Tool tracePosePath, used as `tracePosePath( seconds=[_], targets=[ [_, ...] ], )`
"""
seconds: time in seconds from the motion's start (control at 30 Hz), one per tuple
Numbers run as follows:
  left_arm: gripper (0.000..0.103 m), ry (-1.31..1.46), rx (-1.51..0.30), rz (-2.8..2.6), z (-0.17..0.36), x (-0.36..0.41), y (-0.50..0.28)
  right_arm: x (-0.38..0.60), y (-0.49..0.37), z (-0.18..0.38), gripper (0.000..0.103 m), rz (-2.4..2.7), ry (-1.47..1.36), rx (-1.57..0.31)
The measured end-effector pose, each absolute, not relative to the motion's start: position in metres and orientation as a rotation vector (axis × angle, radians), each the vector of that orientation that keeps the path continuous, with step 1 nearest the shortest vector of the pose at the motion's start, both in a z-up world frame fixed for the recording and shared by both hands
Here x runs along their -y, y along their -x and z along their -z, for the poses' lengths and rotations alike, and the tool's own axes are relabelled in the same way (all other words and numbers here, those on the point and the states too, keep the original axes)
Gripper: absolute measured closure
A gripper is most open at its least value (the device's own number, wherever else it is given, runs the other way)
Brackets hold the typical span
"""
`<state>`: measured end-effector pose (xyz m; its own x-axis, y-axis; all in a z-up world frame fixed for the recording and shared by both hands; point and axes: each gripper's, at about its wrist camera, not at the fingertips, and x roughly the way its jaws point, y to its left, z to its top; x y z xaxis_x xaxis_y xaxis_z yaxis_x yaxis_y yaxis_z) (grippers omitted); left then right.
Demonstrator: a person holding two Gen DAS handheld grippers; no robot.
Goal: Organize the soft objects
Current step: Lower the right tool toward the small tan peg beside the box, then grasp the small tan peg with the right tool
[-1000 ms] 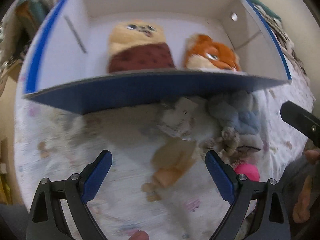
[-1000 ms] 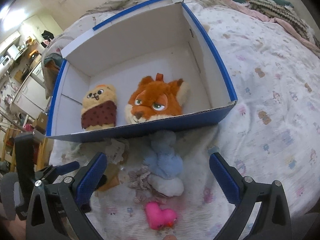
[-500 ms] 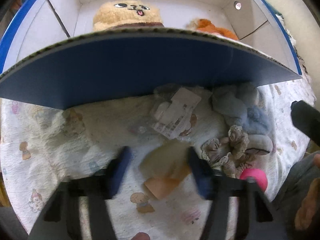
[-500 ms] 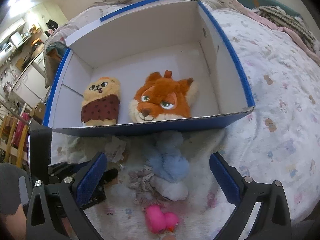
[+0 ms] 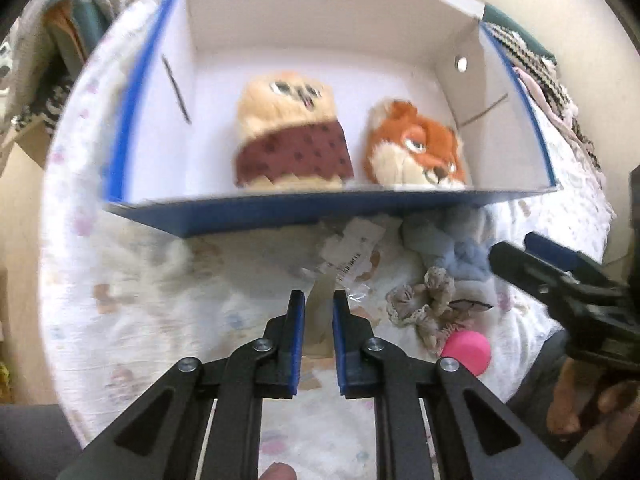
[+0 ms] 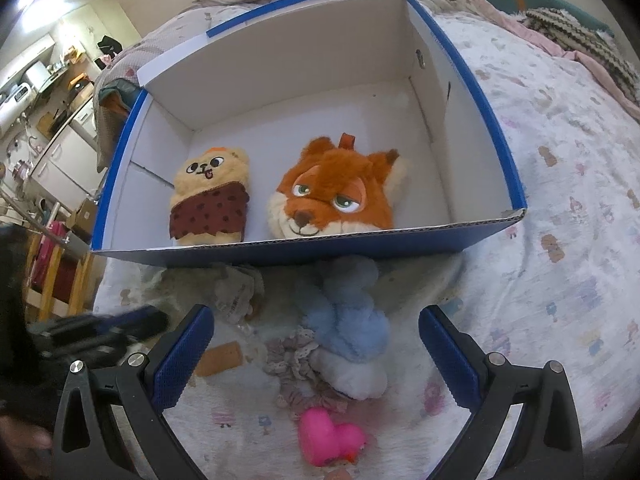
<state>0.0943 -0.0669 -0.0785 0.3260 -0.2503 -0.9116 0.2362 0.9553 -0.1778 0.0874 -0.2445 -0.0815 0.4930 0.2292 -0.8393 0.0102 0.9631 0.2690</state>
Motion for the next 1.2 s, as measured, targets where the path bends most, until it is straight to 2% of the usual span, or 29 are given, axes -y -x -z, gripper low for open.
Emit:
tracePosePath(
  seconds=[0.2,0.37,0.4,0.47,0.57,0.77,0.8,0.83,0.93,0.97,1.0,1.03,1.2],
  targets=[
    [0.091,-0.038,-1.127,0.268,0.049,0.042,-0.075,0.224,-0.085,0.084,0.000,-0.243,-0.225,-1.083],
    [0.091,-0.010,-1.094,0.152,0.050,0.011,-0.072,0.179,-0.082,0.092,0.001,-0.428,-0.142,-1.153],
    [0.091,-0.006,-1.093,0.145,0.050,0.008,-0.074,0.171,-0.081,0.094,0.005,-0.443,-0.119,-1.161],
    [0.091,0.042,-1.086,0.135,0.047,0.000,-0.077,0.157,-0.085,0.104,0.023,-0.461,-0.086,-1.202],
    [0.091,0.059,-1.066,0.122,0.045,-0.006,-0.076,0.141,-0.088,0.120,0.032,-0.473,-0.045,-1.246],
    [0.091,0.096,-1.096,0.102,0.054,-0.012,-0.082,0.127,-0.094,0.143,0.034,-0.467,-0.027,-1.291],
    [0.091,0.097,-1.098,0.099,0.053,-0.011,-0.083,0.124,-0.095,0.146,0.038,-0.462,-0.013,-1.294],
    [0.091,0.099,-1.102,0.099,0.054,-0.011,-0.084,0.121,-0.096,0.149,0.049,-0.457,0.000,-1.304],
    [0.091,0.103,-1.120,0.103,0.058,-0.009,-0.085,0.117,-0.095,0.153,0.056,-0.449,0.022,-1.292],
    [0.091,0.102,-1.125,0.104,0.059,-0.009,-0.086,0.117,-0.094,0.152,0.062,-0.450,0.023,-1.282],
    [0.091,0.102,-1.128,0.104,0.060,-0.008,-0.085,0.117,-0.093,0.151,0.073,-0.455,0.020,-1.278],
    [0.091,0.102,-1.126,0.103,0.060,-0.008,-0.085,0.117,-0.093,0.151,0.093,-0.460,0.021,-1.280],
    [0.091,0.098,-1.126,0.100,0.060,-0.007,-0.085,0.120,-0.087,0.142,0.093,-0.470,0.025,-1.251]
  ],
)
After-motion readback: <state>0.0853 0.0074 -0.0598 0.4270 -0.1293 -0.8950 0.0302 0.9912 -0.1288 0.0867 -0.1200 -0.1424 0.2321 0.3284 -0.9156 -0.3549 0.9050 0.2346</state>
